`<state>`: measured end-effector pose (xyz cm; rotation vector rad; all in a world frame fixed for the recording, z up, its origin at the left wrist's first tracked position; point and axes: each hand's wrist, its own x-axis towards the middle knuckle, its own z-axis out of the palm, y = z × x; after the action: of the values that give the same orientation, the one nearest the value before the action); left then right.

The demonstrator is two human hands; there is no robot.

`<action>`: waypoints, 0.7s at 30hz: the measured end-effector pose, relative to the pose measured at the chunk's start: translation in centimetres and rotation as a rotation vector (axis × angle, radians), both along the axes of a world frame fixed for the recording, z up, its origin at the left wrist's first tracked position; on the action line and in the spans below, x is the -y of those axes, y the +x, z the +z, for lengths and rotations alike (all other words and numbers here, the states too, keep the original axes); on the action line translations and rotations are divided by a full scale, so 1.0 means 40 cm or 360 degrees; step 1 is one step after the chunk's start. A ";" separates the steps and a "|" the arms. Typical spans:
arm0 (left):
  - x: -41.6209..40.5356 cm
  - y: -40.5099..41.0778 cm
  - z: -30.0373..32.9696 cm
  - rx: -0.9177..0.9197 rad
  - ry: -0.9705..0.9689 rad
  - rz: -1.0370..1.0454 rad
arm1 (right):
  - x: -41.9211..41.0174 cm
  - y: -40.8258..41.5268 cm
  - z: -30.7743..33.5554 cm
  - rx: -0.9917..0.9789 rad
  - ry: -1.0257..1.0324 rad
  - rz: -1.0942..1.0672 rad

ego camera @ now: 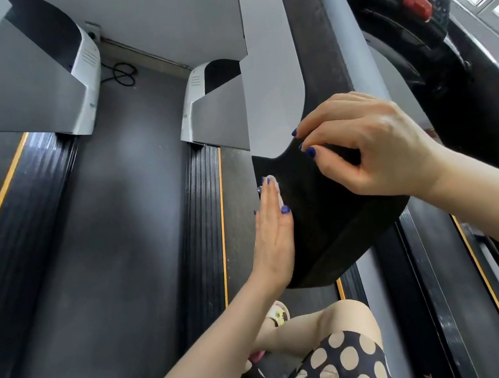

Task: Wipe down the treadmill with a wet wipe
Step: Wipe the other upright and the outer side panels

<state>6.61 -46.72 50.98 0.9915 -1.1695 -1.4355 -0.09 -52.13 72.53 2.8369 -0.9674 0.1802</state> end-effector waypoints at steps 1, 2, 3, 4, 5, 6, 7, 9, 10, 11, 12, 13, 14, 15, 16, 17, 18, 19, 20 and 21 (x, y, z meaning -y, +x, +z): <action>0.029 0.006 -0.002 0.0014 0.0070 -0.0013 | 0.001 0.000 -0.002 0.0005 0.0000 -0.0004; 0.053 0.013 -0.001 0.0031 0.0113 -0.0026 | 0.002 -0.001 -0.004 0.0007 -0.0001 -0.0006; 0.065 0.015 0.002 0.0033 0.0123 -0.0031 | 0.003 -0.001 -0.005 0.0006 -0.0001 -0.0007; 0.061 0.013 0.008 0.0022 0.0112 -0.0031 | 0.002 -0.001 -0.004 0.0008 -0.0003 -0.0008; 0.045 0.010 0.014 0.0002 0.0082 -0.0027 | 0.001 -0.002 -0.004 0.0012 -0.0007 -0.0005; 0.023 0.007 0.019 -0.0021 0.0036 -0.0017 | 0.001 -0.003 -0.004 0.0018 -0.0015 -0.0002; 0.003 0.004 0.019 -0.0033 -0.0013 -0.0014 | 0.001 -0.004 -0.005 0.0025 -0.0024 0.0000; -0.006 0.004 0.007 -0.0018 -0.0051 -0.0023 | 0.002 -0.006 -0.008 0.0042 -0.0030 0.0002; 0.014 0.007 0.002 -0.0005 -0.0021 -0.0027 | 0.003 -0.006 -0.009 0.0050 -0.0030 0.0003; 0.044 0.013 0.002 0.0013 0.0041 -0.0033 | 0.004 -0.007 -0.009 0.0058 -0.0030 0.0004; 0.077 0.022 0.009 0.0030 0.0113 -0.0049 | 0.005 -0.007 -0.007 0.0066 -0.0031 0.0001; 0.107 0.029 0.019 0.0047 0.0161 -0.0061 | 0.005 -0.007 -0.006 0.0075 -0.0036 -0.0004; 0.125 0.033 0.029 0.0060 0.0176 -0.0062 | 0.005 -0.007 -0.006 0.0089 -0.0049 -0.0009; 0.130 0.032 0.037 0.0061 0.0168 -0.0061 | 0.005 -0.007 -0.007 0.0108 -0.0068 -0.0017; 0.123 0.030 0.042 0.0052 0.0154 -0.0061 | 0.004 -0.007 -0.007 0.0131 -0.0091 -0.0030; 0.108 0.028 0.040 0.0042 0.0130 -0.0065 | 0.003 -0.007 -0.009 0.0155 -0.0119 -0.0043; 0.087 0.026 0.034 0.0035 0.0092 -0.0069 | 0.003 -0.009 -0.010 0.0179 -0.0152 -0.0053; 0.067 0.023 0.025 0.0038 0.0045 -0.0070 | 0.003 -0.009 -0.011 0.0200 -0.0184 -0.0061; 0.049 0.021 0.019 0.0040 -0.0003 -0.0064 | 0.003 -0.010 -0.012 0.0215 -0.0208 -0.0065; 0.038 0.020 0.019 0.0044 -0.0051 -0.0055 | 0.004 -0.010 -0.013 0.0227 -0.0228 -0.0067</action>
<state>7.41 -48.24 51.75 0.9762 -1.2316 -1.4300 -0.49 -52.29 72.01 2.7010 -0.9969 0.4345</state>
